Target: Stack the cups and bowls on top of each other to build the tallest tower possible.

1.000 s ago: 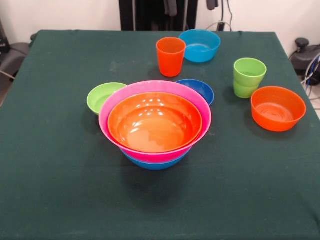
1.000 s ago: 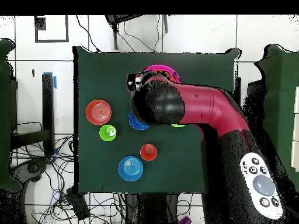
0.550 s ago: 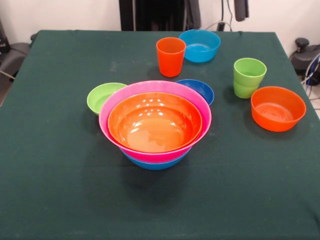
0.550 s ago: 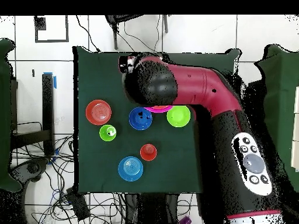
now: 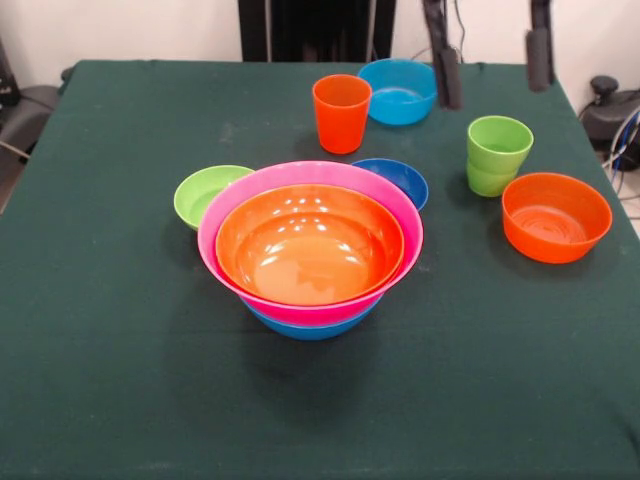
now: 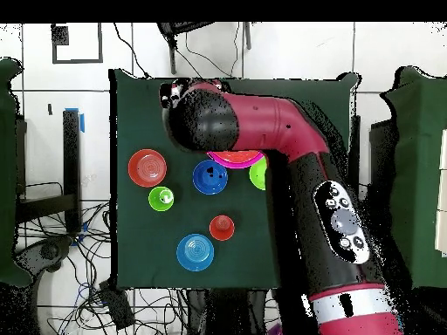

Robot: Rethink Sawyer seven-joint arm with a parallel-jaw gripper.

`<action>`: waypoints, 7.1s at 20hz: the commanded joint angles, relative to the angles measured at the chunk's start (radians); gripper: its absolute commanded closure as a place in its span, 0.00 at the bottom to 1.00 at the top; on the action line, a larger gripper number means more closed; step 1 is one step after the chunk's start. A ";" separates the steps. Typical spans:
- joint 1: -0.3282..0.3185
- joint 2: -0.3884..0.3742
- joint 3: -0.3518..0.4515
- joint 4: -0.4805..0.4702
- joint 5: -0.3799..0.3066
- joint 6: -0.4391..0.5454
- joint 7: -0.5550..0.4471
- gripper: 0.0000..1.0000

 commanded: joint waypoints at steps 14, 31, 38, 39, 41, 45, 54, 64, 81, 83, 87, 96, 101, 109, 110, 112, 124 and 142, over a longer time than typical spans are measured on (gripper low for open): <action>0.089 0.044 -0.129 0.028 -0.061 -0.081 0.156 0.00; 0.038 0.012 -0.119 -0.088 -0.093 -0.081 0.049 0.00; -0.024 -0.086 -0.078 0.108 -0.098 -0.177 0.061 0.00; -0.036 -0.102 -0.070 0.140 -0.097 -0.193 0.067 0.00; -0.060 -0.143 -0.052 0.216 -0.096 -0.232 0.081 0.00; -0.085 -0.219 -0.034 0.320 -0.102 -0.268 0.086 0.00; -0.129 -0.305 0.007 0.455 -0.094 -0.313 0.093 0.00; -0.145 -0.285 0.021 0.475 -0.115 -0.299 0.066 0.00; -0.300 -0.346 0.122 0.523 -0.028 0.030 -0.121 0.00; -0.340 -0.418 0.158 0.552 0.025 0.081 -0.151 0.00; -0.432 -0.515 0.260 0.613 0.117 0.060 -0.184 0.00; -0.531 -0.460 0.377 0.698 0.021 -0.109 -0.089 0.00; -0.549 -0.393 0.380 0.681 -0.066 -0.150 -0.071 0.00; -0.544 -0.285 0.348 0.637 -0.198 -0.198 -0.035 0.00; -0.536 -0.267 0.334 0.625 -0.216 -0.206 -0.024 0.00; -0.514 -0.236 0.305 0.595 -0.255 -0.219 -0.007 0.00; -0.499 0.003 0.340 0.351 -0.377 -0.233 -0.064 0.00; -0.473 0.133 0.403 0.302 -0.432 -0.263 0.021 0.00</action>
